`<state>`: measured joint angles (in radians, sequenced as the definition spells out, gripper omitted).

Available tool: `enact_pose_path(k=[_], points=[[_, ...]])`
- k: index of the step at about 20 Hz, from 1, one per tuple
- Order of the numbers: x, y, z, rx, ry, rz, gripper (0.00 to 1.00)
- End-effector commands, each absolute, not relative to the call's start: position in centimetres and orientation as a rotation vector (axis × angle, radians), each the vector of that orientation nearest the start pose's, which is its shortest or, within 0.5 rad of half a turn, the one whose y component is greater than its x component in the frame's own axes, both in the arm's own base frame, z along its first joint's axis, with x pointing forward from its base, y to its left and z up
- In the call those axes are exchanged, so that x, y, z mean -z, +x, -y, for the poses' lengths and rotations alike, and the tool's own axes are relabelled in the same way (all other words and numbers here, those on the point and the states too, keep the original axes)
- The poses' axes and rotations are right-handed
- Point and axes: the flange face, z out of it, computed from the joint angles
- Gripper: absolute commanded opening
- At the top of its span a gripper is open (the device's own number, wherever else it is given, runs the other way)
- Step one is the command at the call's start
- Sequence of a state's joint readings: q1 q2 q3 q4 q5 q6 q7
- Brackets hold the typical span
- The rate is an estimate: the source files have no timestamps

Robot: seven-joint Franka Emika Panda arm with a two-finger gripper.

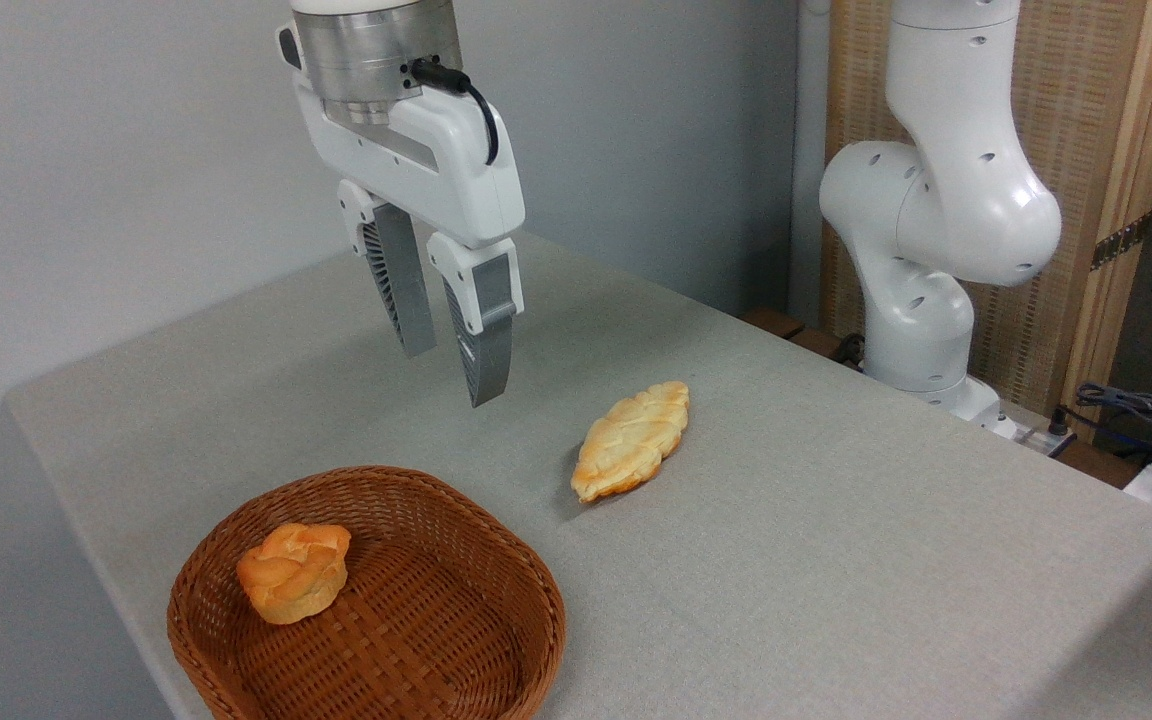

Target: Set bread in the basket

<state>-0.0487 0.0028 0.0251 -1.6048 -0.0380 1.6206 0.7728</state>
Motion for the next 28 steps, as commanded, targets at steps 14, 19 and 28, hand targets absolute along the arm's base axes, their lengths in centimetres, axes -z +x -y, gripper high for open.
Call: enact_pose_path(k=[14, 19, 28], points=[[-60.7, 53.8, 1.8, -0.012, -2.957, -1.240, 1.00], [-56.9, 49.3, 3.5, -0.088, -2.932, -1.303, 1.00], [-48.5, 41.5, 4.4, -0.157, -2.915, -1.309, 1.00]])
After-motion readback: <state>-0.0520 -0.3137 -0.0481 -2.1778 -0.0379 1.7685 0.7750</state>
